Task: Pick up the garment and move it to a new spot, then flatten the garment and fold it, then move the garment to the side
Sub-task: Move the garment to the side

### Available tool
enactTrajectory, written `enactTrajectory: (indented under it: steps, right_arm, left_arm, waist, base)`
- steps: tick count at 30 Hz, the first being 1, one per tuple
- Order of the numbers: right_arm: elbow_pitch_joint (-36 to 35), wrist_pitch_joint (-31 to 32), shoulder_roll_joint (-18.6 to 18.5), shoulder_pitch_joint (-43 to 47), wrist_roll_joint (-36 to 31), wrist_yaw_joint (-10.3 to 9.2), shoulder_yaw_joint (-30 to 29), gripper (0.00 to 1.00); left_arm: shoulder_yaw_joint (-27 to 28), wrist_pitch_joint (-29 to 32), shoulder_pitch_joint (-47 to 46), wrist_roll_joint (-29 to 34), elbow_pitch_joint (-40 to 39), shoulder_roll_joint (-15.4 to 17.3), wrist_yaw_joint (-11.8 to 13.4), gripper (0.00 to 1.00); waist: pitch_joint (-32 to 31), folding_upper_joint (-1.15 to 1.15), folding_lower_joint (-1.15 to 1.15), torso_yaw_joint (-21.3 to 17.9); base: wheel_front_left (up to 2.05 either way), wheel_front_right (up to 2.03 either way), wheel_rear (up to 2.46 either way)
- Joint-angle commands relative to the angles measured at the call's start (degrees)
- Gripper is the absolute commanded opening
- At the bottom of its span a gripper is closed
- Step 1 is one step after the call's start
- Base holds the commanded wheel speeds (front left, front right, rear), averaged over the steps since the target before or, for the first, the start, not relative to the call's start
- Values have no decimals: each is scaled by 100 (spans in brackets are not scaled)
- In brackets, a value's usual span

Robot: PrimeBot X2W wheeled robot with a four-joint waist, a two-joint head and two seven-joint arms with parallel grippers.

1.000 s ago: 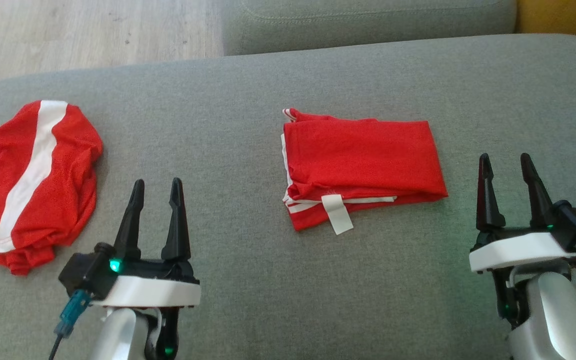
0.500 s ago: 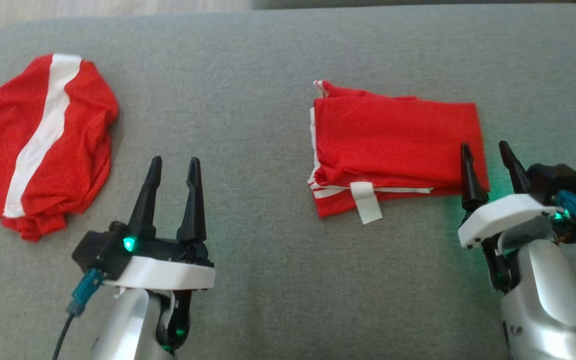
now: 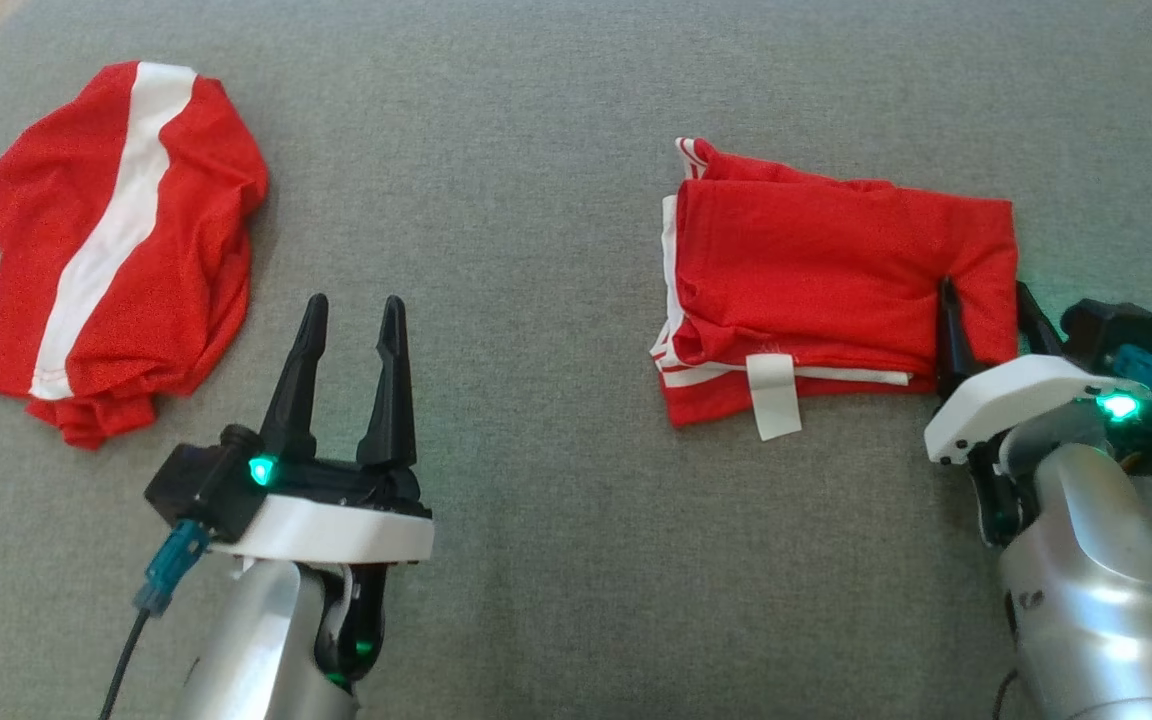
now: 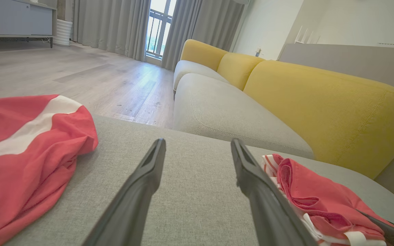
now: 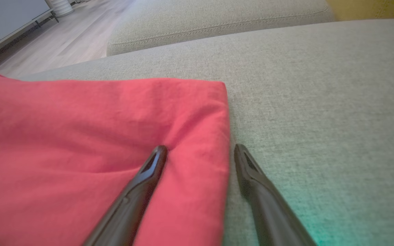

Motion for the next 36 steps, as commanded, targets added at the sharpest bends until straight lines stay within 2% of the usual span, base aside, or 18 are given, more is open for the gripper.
enactTrajectory:
  steps: [1, 3, 4, 8, 9, 10, 12, 17, 20, 23, 30, 36]
  right_arm:
    - [174, -59, 28, -79, 36, -5, 267, 100]
    - [317, -161, 28, -168, 55, -5, 360, 5]
    - [365, -222, 28, -209, 20, -5, 413, 0]
    - [414, -416, 28, -335, -289, -5, 494, 0]
    - [338, -472, 26, -366, -644, -5, 413, 0]
    - [338, -472, 26, -366, -644, -5, 413, 0]
    - [188, -486, -11, -379, -1114, -5, 289, 0]
    - [-129, -400, -284, -401, -1692, -5, 157, 0]
    - [-244, -320, -654, -409, -1784, -5, 224, 0]
    - [-320, -224, -1186, -439, -1827, -5, 199, 0]
    - [-178, -182, -2256, -656, -1818, -5, 253, 0]
    - [30, -209, -2837, -853, -1854, -5, 111, 0]
  left_arm:
    - [138, -30, -154, -12, -138, 32, -13, 100]
    - [153, -30, -154, -6, -127, 32, -8, 100]
    - [166, -30, -151, -4, -120, 32, -6, 100]
    - [206, -30, -134, 8, -106, 32, -7, 100]
    - [231, -30, -124, 17, -113, 32, -7, 100]
    - [231, -30, -124, 17, -113, 32, -7, 100]
    - [242, -30, -119, 26, -132, 32, -6, 100]
    - [194, -30, -123, 82, -152, 32, -12, 100]
    - [193, -30, -156, 101, -170, 32, -13, 100]
    - [179, -30, -209, 56, -195, 32, -16, 100]
    - [117, -30, -330, 147, -159, 32, -25, 100]
    - [179, -30, -398, 237, -163, 32, -32, 100]
  waist:
    - [-5, 0, 0, -33]
    - [-19, 0, 0, -76]
    - [-34, 0, 0, -107]
    - [-116, 0, 0, -249]
    - [-166, 0, 0, -334]
    - [-166, 0, 0, -334]
    - [-193, 0, 0, -416]
    - [-232, 0, 0, -604]
    - [-199, 0, 0, -683]
    - [-114, 0, 0, -726]
    - [146, 0, 0, -667]
    - [349, 0, 0, -558]
  base:
    - [0, 0, 0]
    - [0, 0, 0]
    - [0, 0, 0]
    - [0, 0, 0]
    - [0, 0, 0]
    - [0, 0, 0]
    - [0, 0, 0]
    - [0, 0, 0]
    - [0, 0, 0]
    - [0, 0, 0]
    - [0, 0, 0]
    - [0, 0, 0]
